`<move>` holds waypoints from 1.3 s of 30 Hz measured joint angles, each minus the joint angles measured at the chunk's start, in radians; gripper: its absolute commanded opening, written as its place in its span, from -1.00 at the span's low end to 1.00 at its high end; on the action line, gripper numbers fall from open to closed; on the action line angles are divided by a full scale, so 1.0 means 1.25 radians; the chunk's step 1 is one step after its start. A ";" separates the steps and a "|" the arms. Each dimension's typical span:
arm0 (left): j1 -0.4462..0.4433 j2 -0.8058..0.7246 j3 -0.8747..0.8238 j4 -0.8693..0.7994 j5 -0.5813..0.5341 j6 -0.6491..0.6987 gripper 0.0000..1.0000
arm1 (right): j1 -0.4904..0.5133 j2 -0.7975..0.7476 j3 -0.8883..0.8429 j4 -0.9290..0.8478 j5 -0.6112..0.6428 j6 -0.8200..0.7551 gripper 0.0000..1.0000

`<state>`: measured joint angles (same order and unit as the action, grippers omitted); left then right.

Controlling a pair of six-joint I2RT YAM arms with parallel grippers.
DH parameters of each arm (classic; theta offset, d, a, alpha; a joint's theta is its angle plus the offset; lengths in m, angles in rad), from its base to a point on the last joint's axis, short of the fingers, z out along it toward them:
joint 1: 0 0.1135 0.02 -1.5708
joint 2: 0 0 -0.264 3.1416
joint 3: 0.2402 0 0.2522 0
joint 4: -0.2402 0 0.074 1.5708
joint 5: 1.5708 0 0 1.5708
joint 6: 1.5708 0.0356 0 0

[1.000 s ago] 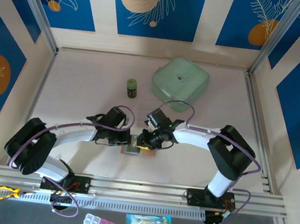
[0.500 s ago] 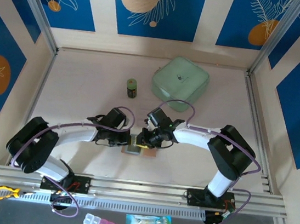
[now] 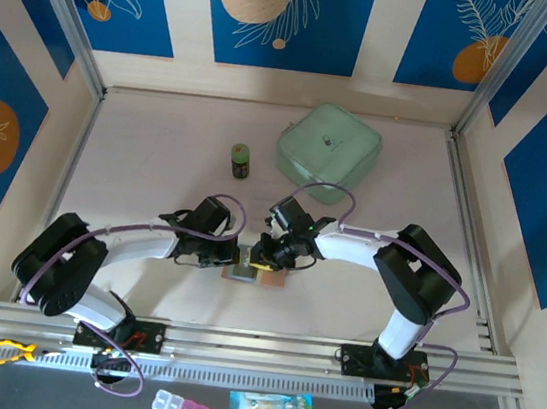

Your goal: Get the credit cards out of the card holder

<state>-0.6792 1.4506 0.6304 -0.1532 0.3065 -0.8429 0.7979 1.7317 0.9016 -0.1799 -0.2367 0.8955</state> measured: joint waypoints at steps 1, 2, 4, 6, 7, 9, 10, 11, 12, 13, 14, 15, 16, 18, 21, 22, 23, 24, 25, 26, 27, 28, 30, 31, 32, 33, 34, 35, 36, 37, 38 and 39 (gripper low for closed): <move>0.000 -0.004 -0.006 0.005 0.000 -0.003 -1.00 | 0.000 0.002 0.000 0.000 0.000 0.000 -0.58; 0.000 -0.007 -0.010 0.009 0.000 -0.005 -1.00 | 0.000 0.002 0.000 0.000 0.000 0.000 -0.58; 0.000 -0.015 -0.017 0.012 0.000 -0.010 -1.00 | 0.000 0.002 0.000 0.000 0.000 0.000 -0.58; 0.000 -0.022 -0.023 0.012 0.000 -0.013 -1.00 | 0.000 0.002 0.000 -0.003 0.001 -0.001 -0.58; 0.000 -0.026 -0.027 0.012 0.000 -0.016 -1.00 | 0.000 0.002 0.000 -0.006 0.001 -0.002 -0.58; 0.000 -0.033 -0.032 0.011 0.000 -0.018 -1.00 | 0.000 0.002 0.000 -0.015 0.008 -0.004 -0.58; 0.000 -0.038 -0.036 0.010 0.000 -0.019 -1.00 | 0.000 0.002 0.000 -0.023 0.014 -0.004 -0.58; 0.000 -0.043 -0.039 0.009 0.000 -0.021 -1.00 | 0.000 0.002 0.000 -0.031 0.019 -0.006 -0.57; 0.000 -0.048 -0.043 0.009 0.000 -0.025 -1.00 | 0.000 0.002 0.000 -0.038 0.022 -0.009 -0.57; 0.000 -0.054 -0.049 0.009 0.000 -0.031 -1.00 | 0.000 0.002 0.000 -0.042 0.023 -0.012 -0.58; 0.000 -0.059 -0.052 0.009 0.000 -0.033 -1.00 | 0.000 0.002 0.000 -0.045 0.025 -0.013 -0.58; 0.000 -0.065 -0.056 0.007 0.000 -0.035 -0.97 | 0.000 0.002 0.000 -0.048 0.025 -0.015 -0.57; 0.000 -0.070 -0.058 0.003 0.000 -0.037 -0.94 | 0.000 0.001 0.000 -0.049 0.025 -0.016 -0.57; 0.000 -0.082 -0.059 -0.012 -0.002 -0.040 -0.90 | 0.000 -0.002 0.000 -0.054 0.025 -0.019 -0.57; 0.000 -0.107 -0.059 -0.031 -0.010 -0.039 -0.90 | 0.000 -0.013 0.000 -0.056 0.023 -0.018 -0.56; 0.000 -0.113 -0.059 -0.036 -0.013 -0.040 -0.91 | 0.000 -0.018 0.000 -0.056 0.021 -0.018 -0.56; 0.000 -0.118 -0.059 -0.039 -0.016 -0.039 -0.92 | 0.000 -0.023 0.000 -0.053 0.017 -0.018 -0.56; 0.000 -0.120 -0.058 -0.040 -0.020 -0.039 -0.91 | 0.000 -0.028 0.000 -0.050 0.011 -0.018 -0.56; 0.000 -0.119 -0.058 -0.040 -0.020 -0.039 -0.92 | 0.000 -0.031 0.000 -0.045 0.006 -0.018 -0.55; 0.000 -0.117 -0.058 -0.039 -0.021 -0.039 -0.92 | 0.000 -0.032 0.000 -0.038 -0.001 -0.016 -0.55; 0.000 -0.114 -0.058 -0.038 -0.021 -0.039 -0.93 | 0.000 -0.031 0.000 -0.031 -0.009 -0.014 -0.56; 0.000 -0.109 -0.058 -0.037 -0.020 -0.039 -0.93 | 0.000 -0.031 0.000 -0.026 -0.015 -0.011 -0.56; 0.000 -0.096 -0.058 -0.031 -0.018 -0.039 -0.95 | 0.000 -0.031 0.000 -0.010 -0.030 -0.005 -0.55; 0.000 -0.091 -0.058 -0.029 -0.017 -0.040 -0.95 | 0.000 -0.030 0.000 -0.004 -0.035 -0.002 -0.55; 0.000 -0.086 -0.058 -0.027 -0.016 -0.039 -0.97 | 0.000 -0.028 0.000 0.002 -0.041 0.000 -0.55; 0.000 -0.083 -0.058 -0.027 -0.016 -0.039 -0.98 | 0.000 -0.025 0.000 0.010 -0.046 0.002 -0.55; 0.000 -0.080 -0.058 -0.028 -0.016 -0.039 -0.98 | 0.000 -0.021 0.000 0.014 -0.049 0.003 -0.55; 0.000 -0.079 -0.058 -0.028 -0.016 -0.039 -0.99 | 0.000 -0.017 0.000 0.018 -0.052 0.004 -0.55; 0.000 -0.079 -0.058 -0.030 -0.019 -0.039 -0.99 | 0.000 -0.014 0.000 0.022 -0.054 0.006 -0.55; 0.000 -0.079 -0.058 -0.031 -0.019 -0.039 -0.99 | 0.000 -0.011 0.000 0.025 -0.055 0.006 -0.55; 0.000 -0.079 -0.059 -0.031 -0.022 -0.039 -1.00 | 0.000 -0.008 0.000 0.028 -0.056 0.006 -0.55; 0.000 -0.079 -0.060 -0.031 -0.022 -0.039 -1.00 | 0.000 -0.005 0.000 0.030 -0.057 0.006 -0.55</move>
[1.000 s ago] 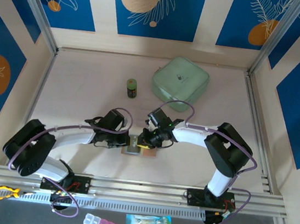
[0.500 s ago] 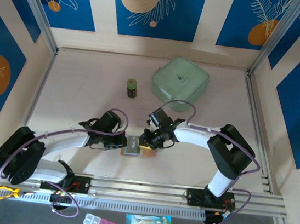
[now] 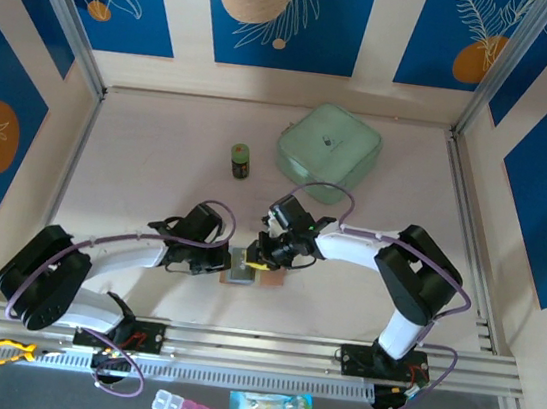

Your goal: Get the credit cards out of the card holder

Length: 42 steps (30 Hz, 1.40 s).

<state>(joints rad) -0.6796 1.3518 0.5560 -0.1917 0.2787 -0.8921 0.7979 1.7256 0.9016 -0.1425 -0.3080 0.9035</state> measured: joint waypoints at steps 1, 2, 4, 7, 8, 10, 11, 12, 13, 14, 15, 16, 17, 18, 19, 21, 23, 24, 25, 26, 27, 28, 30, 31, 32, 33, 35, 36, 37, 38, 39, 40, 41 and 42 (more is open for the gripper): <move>0.000 0.000 -0.001 -0.001 0.000 0.000 -1.00 | 0.000 0.003 0.000 0.001 0.000 0.000 -0.54; 0.000 0.000 -0.002 0.000 -0.001 0.000 -1.00 | -0.001 0.006 0.000 0.002 -0.001 0.000 -0.55; 0.000 0.001 -0.003 0.000 -0.001 0.000 -1.00 | -0.002 0.014 0.000 0.001 -0.002 0.000 -0.53; 0.000 0.005 -0.004 0.001 0.000 0.000 -1.00 | -0.004 0.023 0.000 -0.001 -0.002 -0.001 -0.48; 0.000 0.005 -0.004 0.002 0.000 0.000 -1.00 | -0.005 0.025 0.000 -0.002 -0.002 -0.001 -0.47; 0.000 0.006 -0.004 0.002 0.000 0.000 -1.00 | -0.004 0.025 0.000 -0.004 0.001 -0.004 -0.43; 0.000 0.007 -0.004 0.002 0.000 0.000 -1.00 | -0.004 0.025 0.000 -0.006 0.003 -0.007 -0.41; 0.000 0.008 -0.004 0.002 0.000 0.000 -1.00 | -0.004 0.025 0.001 -0.009 0.005 -0.009 -0.39; 0.000 0.009 -0.004 0.002 0.000 0.000 -1.00 | -0.004 0.025 0.001 -0.011 0.007 -0.010 -0.39; 0.000 0.011 -0.004 0.003 0.001 0.000 -1.00 | -0.004 0.024 0.002 -0.013 0.009 -0.011 -0.38; 0.000 0.011 -0.004 0.004 0.001 0.000 -1.00 | -0.004 0.024 0.003 -0.016 0.010 -0.012 -0.36; 0.000 0.011 -0.004 0.004 0.001 0.000 -1.00 | -0.004 0.024 0.004 -0.019 0.010 -0.013 -0.35; 0.000 0.011 -0.004 0.004 0.001 0.000 -1.00 | -0.004 0.024 0.005 -0.021 0.012 -0.015 -0.33; 0.000 0.011 -0.004 0.004 0.001 0.000 -1.00 | -0.004 0.023 0.005 -0.023 0.013 -0.016 -0.33; 0.000 0.011 -0.004 0.004 0.001 0.000 -1.00 | -0.004 0.021 0.005 -0.025 0.014 -0.019 -0.32; 0.000 0.011 -0.004 0.004 0.001 0.000 -1.00 | -0.004 0.017 0.006 -0.031 0.020 -0.020 -0.32; 0.000 0.010 -0.004 0.003 0.001 0.000 -1.00 | -0.004 0.013 0.006 -0.042 0.028 -0.025 -0.31; 0.000 0.009 -0.003 0.001 0.000 0.000 -1.00 | -0.004 0.012 0.007 -0.046 0.031 -0.025 -0.31; 0.000 0.006 -0.002 -0.002 0.000 0.000 -1.00 | -0.004 0.010 0.007 -0.051 0.034 -0.028 -0.31; 0.000 0.002 -0.002 -0.009 -0.002 0.000 -1.00 | -0.004 0.009 0.007 -0.055 0.037 -0.028 -0.30; 0.000 -0.002 -0.002 -0.015 -0.002 0.000 -1.00 | -0.004 0.008 0.007 -0.059 0.038 -0.030 -0.30; 0.000 -0.007 0.000 -0.021 -0.002 0.000 -1.00 | -0.004 0.006 0.007 -0.063 0.040 -0.031 -0.30; 0.000 -0.015 0.010 -0.031 -0.002 0.000 -1.00 | -0.004 0.002 0.007 -0.070 0.043 -0.031 -0.30; 0.000 -0.017 0.016 -0.032 -0.002 0.000 -1.00 | -0.004 0.001 0.008 -0.071 0.044 -0.031 -0.30; 0.000 -0.019 0.023 -0.032 -0.002 0.000 -1.00 | -0.004 0.000 0.008 -0.072 0.045 -0.031 -0.29; -0.001 -0.020 0.030 -0.032 -0.001 0.000 -1.00 | -0.004 -0.001 0.008 -0.072 0.046 -0.031 -0.29; -0.003 -0.022 0.038 -0.030 0.002 -0.001 -1.00 | -0.004 -0.002 0.008 -0.072 0.046 -0.031 -0.29; -0.006 -0.022 0.040 -0.027 0.002 -0.001 -1.00 | -0.004 -0.003 0.008 -0.072 0.045 -0.031 -0.29; -0.008 -0.021 0.042 -0.027 0.004 -0.001 -1.00 | -0.004 -0.003 0.008 -0.071 0.045 -0.031 -0.29; -0.011 -0.021 0.044 -0.027 0.006 -0.001 -1.00 | -0.004 -0.003 0.008 -0.069 0.045 -0.031 -0.29; -0.013 -0.018 0.047 -0.027 0.007 -0.001 -1.00 | -0.004 -0.003 0.008 -0.067 0.045 -0.030 -0.29; -0.016 -0.014 0.049 -0.026 0.008 -0.001 -1.00 | -0.004 -0.003 0.008 -0.065 0.044 -0.030 -0.29; -0.019 -0.009 0.050 -0.024 0.008 -0.001 -1.00 | -0.004 -0.003 0.008 -0.063 0.042 -0.030 -0.29; -0.021 -0.003 0.051 -0.023 0.008 -0.001 -1.00 | -0.004 -0.003 0.008 -0.061 0.042 -0.030 -0.29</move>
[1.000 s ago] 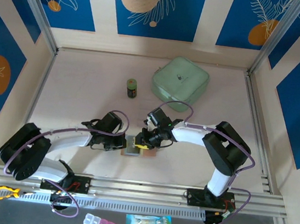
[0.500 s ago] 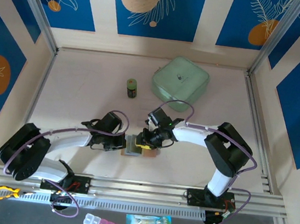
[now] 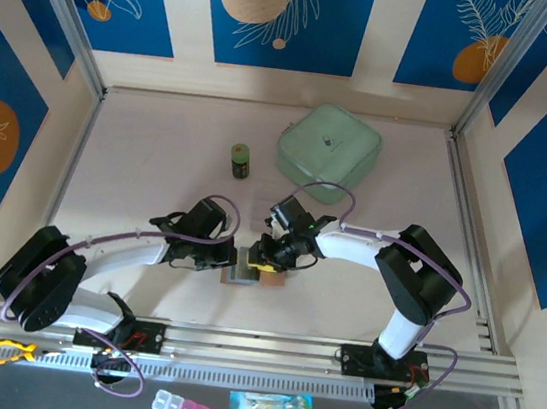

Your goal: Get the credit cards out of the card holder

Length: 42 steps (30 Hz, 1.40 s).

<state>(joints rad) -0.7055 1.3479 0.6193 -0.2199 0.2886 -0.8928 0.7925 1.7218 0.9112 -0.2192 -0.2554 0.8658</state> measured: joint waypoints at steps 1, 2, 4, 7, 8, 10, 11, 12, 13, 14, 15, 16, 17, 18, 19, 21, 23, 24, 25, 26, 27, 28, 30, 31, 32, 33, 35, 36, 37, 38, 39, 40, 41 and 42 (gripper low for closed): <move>-0.002 0.006 0.000 0.000 0.001 0.000 -1.00 | 0.000 0.000 0.000 0.002 0.000 0.000 -0.29; -0.002 0.012 0.000 0.001 0.002 0.000 -1.00 | 0.000 0.000 0.000 0.003 -0.001 0.000 -0.29; -0.005 0.020 0.000 0.004 0.005 -0.002 -1.00 | 0.000 -0.001 0.000 0.007 -0.003 0.001 -0.29; -0.007 0.030 0.000 0.009 0.008 -0.006 -1.00 | 0.000 -0.008 -0.001 0.017 -0.006 0.002 -0.29; -0.007 0.034 0.000 0.012 0.009 -0.006 -1.00 | 0.000 -0.009 -0.001 0.019 -0.006 0.002 -0.29; -0.008 0.040 0.000 0.015 0.009 -0.006 -1.00 | 0.000 -0.012 -0.001 0.022 -0.006 0.002 -0.29; -0.009 0.043 0.000 0.015 0.008 -0.006 -1.00 | 0.000 -0.012 -0.001 0.023 -0.006 0.002 -0.29; -0.009 0.046 0.000 0.014 0.008 -0.006 -1.00 | 0.000 -0.013 -0.001 0.023 -0.006 0.002 -0.29; -0.009 0.049 0.000 0.012 0.007 -0.005 -1.00 | 0.000 -0.013 -0.001 0.023 -0.008 0.002 -0.29; -0.009 0.051 0.001 0.007 0.004 -0.002 -1.00 | 0.000 -0.012 -0.001 0.023 -0.009 0.002 -0.29; -0.009 0.051 0.002 0.000 -0.001 0.002 -1.00 | 0.000 -0.012 -0.001 0.023 -0.012 0.002 -0.29; -0.010 0.051 0.003 -0.004 -0.002 0.004 -1.00 | 0.000 -0.012 -0.001 0.024 -0.014 0.002 -0.29; -0.010 0.052 0.005 -0.009 -0.006 0.009 -1.00 | 0.000 -0.011 -0.001 0.026 -0.018 0.002 -0.29; -0.011 0.052 0.008 -0.014 -0.010 0.010 -1.00 | 0.000 -0.008 -0.001 0.029 -0.022 0.002 -0.29; -0.011 0.052 0.010 -0.019 -0.013 0.013 -1.00 | 0.000 -0.004 -0.001 0.032 -0.027 0.002 -0.29; -0.011 0.054 0.012 -0.024 -0.018 0.018 -1.00 | 0.000 0.009 -0.001 0.037 -0.036 0.002 -0.29; -0.011 0.056 0.013 -0.025 -0.019 0.022 -1.00 | 0.000 0.023 -0.001 0.039 -0.043 0.000 -0.29; -0.011 0.056 0.013 -0.025 -0.020 0.023 -1.00 | 0.000 0.029 -0.001 0.041 -0.047 0.000 -0.29; -0.010 0.056 0.014 -0.025 -0.020 0.024 -1.00 | 0.000 0.031 -0.001 0.042 -0.049 0.000 -0.30; -0.011 0.056 0.014 -0.025 -0.020 0.025 -1.00 | -0.001 0.031 -0.001 0.041 -0.050 0.000 -0.30; -0.011 0.056 0.014 -0.025 -0.020 0.025 -1.00 | -0.001 0.031 0.000 0.039 -0.048 0.000 -0.30; -0.011 0.056 0.014 -0.026 -0.020 0.025 -1.00 | -0.001 0.031 0.001 0.037 -0.046 -0.001 -0.30; -0.011 0.056 0.016 -0.028 -0.022 0.025 -1.00 | 0.000 0.029 0.006 0.024 -0.037 -0.001 -0.30; -0.011 0.056 0.017 -0.030 -0.022 0.025 -1.00 | 0.001 0.027 0.008 0.016 -0.031 -0.002 -0.30; -0.011 0.056 0.019 -0.033 -0.023 0.025 -1.00 | 0.003 0.025 0.009 0.010 -0.024 -0.004 -0.30; -0.011 0.056 0.020 -0.035 -0.023 0.025 -1.00 | 0.005 0.022 0.009 0.001 -0.017 -0.005 -0.30; -0.011 0.056 0.021 -0.040 -0.024 0.025 -1.00 | 0.008 0.018 0.010 -0.012 -0.006 -0.007 -0.30; -0.011 0.056 0.021 -0.041 -0.025 0.025 -1.00 | 0.009 0.017 0.010 -0.018 -0.002 -0.009 -0.30; -0.011 0.056 0.022 -0.041 -0.025 0.025 -1.00 | 0.010 0.017 0.011 -0.023 0.002 -0.009 -0.30; -0.011 0.056 0.022 -0.041 -0.025 0.025 -1.00 | 0.011 0.017 0.011 -0.029 0.005 -0.009 -0.30; -0.011 0.056 0.022 -0.041 -0.025 0.025 -1.00 | 0.011 0.016 0.012 -0.032 0.008 -0.010 -0.30; -0.011 0.055 0.022 -0.042 -0.025 0.025 -1.00 | 0.011 0.013 0.012 -0.035 0.011 -0.010 -0.30; -0.011 0.055 0.023 -0.045 -0.026 0.025 -1.00 | 0.012 0.009 0.012 -0.039 0.015 -0.010 -0.30; -0.011 0.055 0.025 -0.048 -0.026 0.025 -1.00 | 0.014 0.002 0.012 -0.044 0.019 -0.010 -0.30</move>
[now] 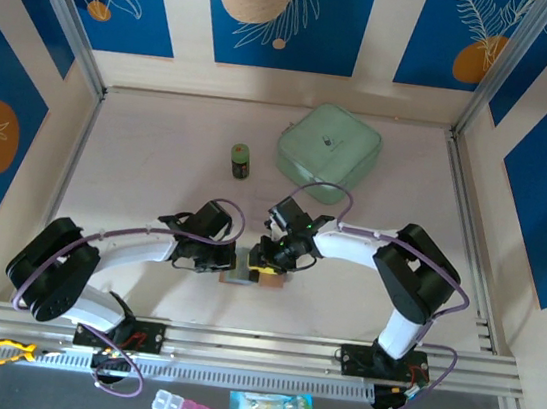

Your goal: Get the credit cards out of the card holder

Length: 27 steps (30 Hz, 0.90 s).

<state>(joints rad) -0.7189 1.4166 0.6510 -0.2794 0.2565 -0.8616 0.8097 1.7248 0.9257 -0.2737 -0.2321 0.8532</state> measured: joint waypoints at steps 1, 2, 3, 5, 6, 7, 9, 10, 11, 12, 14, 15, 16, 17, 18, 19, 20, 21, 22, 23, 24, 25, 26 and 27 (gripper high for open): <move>0.000 0.000 0.002 -0.003 -0.002 0.000 -1.00 | 0.001 -0.006 0.000 -0.003 0.003 0.000 -0.30; 0.000 -0.001 0.008 -0.011 -0.003 0.000 -1.00 | 0.002 -0.014 0.000 -0.006 0.008 0.000 -0.30; 0.000 -0.001 0.015 -0.017 -0.003 0.000 -1.00 | 0.002 -0.022 0.000 -0.007 0.011 0.000 -0.30; 0.000 -0.001 0.030 -0.021 -0.002 0.001 -1.00 | 0.001 -0.038 0.000 -0.006 0.015 0.000 -0.30; 0.000 -0.001 0.040 -0.023 -0.002 0.004 -1.00 | 0.001 -0.044 0.000 -0.005 0.016 0.000 -0.30; -0.001 0.000 0.049 -0.023 -0.002 0.005 -1.00 | 0.000 -0.048 -0.001 -0.003 0.016 0.001 -0.30; -0.005 0.002 0.071 -0.025 -0.001 0.006 -1.00 | -0.002 -0.053 -0.008 0.007 0.015 0.002 -0.30; -0.007 0.005 0.080 -0.025 0.001 0.006 -1.00 | -0.004 -0.053 -0.012 0.013 0.015 0.002 -0.30; -0.009 0.010 0.088 -0.022 0.003 0.006 -1.00 | -0.005 -0.053 -0.020 0.019 0.015 0.004 -0.30; -0.012 0.017 0.093 -0.020 0.005 0.006 -1.00 | -0.006 -0.053 -0.027 0.023 0.015 0.004 -0.30; -0.016 0.037 0.097 -0.015 0.008 0.006 -1.00 | -0.009 -0.053 -0.040 0.028 0.014 0.007 -0.30; -0.017 0.046 0.098 -0.015 0.010 0.007 -1.00 | -0.010 -0.053 -0.045 0.029 0.015 0.008 -0.30; -0.018 0.057 0.098 -0.015 0.011 0.006 -1.00 | -0.011 -0.053 -0.048 0.029 0.014 0.009 -0.30; -0.019 0.069 0.098 -0.016 0.013 0.006 -1.00 | -0.013 -0.053 -0.050 0.032 0.013 0.010 -0.30; -0.019 0.078 0.098 -0.017 0.013 0.007 -1.00 | -0.016 -0.053 -0.051 0.034 0.012 0.010 -0.30; -0.019 0.085 0.098 -0.017 0.013 0.009 -1.00 | -0.017 -0.052 -0.052 0.036 0.012 0.010 -0.30; -0.019 0.091 0.098 -0.018 0.012 0.013 -1.00 | -0.020 -0.051 -0.052 0.039 0.012 0.010 -0.30; -0.019 0.095 0.098 -0.020 0.012 0.017 -1.00 | -0.022 -0.049 -0.052 0.042 0.012 0.010 -0.30; -0.019 0.098 0.098 -0.024 0.009 0.022 -1.00 | -0.025 -0.046 -0.052 0.045 0.012 0.010 -0.30; -0.019 0.099 0.098 -0.025 0.008 0.026 -1.00 | -0.028 -0.042 -0.056 0.052 0.009 0.010 -0.30; -0.020 0.098 0.098 -0.026 0.005 0.027 -1.00 | -0.031 -0.038 -0.061 0.059 0.008 0.010 -0.30; -0.020 0.098 0.097 -0.026 0.003 0.028 -1.00 | -0.034 -0.035 -0.067 0.064 0.005 0.010 -0.30; -0.020 0.098 0.096 -0.025 0.003 0.028 -1.00 | -0.038 -0.031 -0.074 0.070 0.002 0.010 -0.30; -0.020 0.098 0.095 -0.023 0.003 0.028 -1.00 | -0.042 -0.029 -0.081 0.077 -0.003 0.010 -0.30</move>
<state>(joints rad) -0.7444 1.5387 0.7696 -0.3088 0.2604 -0.8265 0.7578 1.6890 0.8249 -0.1776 -0.2359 0.8661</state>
